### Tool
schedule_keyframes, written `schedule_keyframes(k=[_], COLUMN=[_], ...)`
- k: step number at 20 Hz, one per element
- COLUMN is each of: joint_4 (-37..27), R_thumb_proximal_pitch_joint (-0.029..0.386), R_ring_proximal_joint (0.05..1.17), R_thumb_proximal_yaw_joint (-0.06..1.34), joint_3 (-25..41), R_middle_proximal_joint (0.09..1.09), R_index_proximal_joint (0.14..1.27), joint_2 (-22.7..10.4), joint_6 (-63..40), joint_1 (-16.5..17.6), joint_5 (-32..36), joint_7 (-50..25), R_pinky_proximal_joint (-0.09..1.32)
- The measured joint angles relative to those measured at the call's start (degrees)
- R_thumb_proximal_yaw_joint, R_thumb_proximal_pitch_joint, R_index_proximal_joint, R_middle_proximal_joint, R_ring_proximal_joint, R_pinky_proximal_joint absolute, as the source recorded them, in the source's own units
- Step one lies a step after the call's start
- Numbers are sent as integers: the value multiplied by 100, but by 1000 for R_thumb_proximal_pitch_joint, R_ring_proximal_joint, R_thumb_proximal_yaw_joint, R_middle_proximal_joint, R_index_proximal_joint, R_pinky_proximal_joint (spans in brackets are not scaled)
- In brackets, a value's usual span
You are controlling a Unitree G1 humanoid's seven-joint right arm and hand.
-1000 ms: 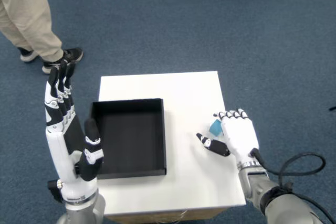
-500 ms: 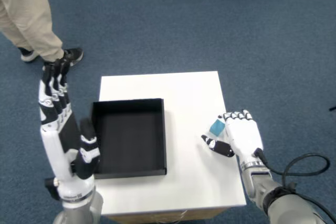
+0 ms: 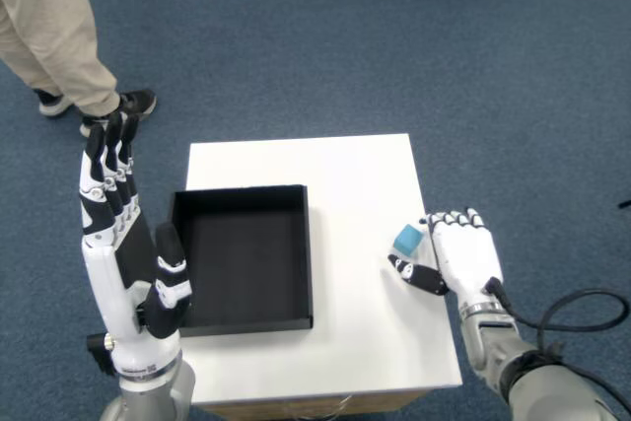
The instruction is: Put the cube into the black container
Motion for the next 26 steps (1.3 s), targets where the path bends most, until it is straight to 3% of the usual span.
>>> schedule_keyframes(k=[13, 26], joint_4=[0, -1], R_thumb_proximal_pitch_joint=[-18, -20], R_ring_proximal_joint=[247, 236], R_thumb_proximal_yaw_joint=[468, 453], joint_3=[-168, -149], R_middle_proximal_joint=[297, 287], R_index_proximal_joint=[445, 463], joint_2=[-95, -20], joint_6=[24, 104], joint_1=[-327, -339], joint_5=[124, 169], joint_7=[170, 363], R_pinky_proximal_joint=[92, 80])
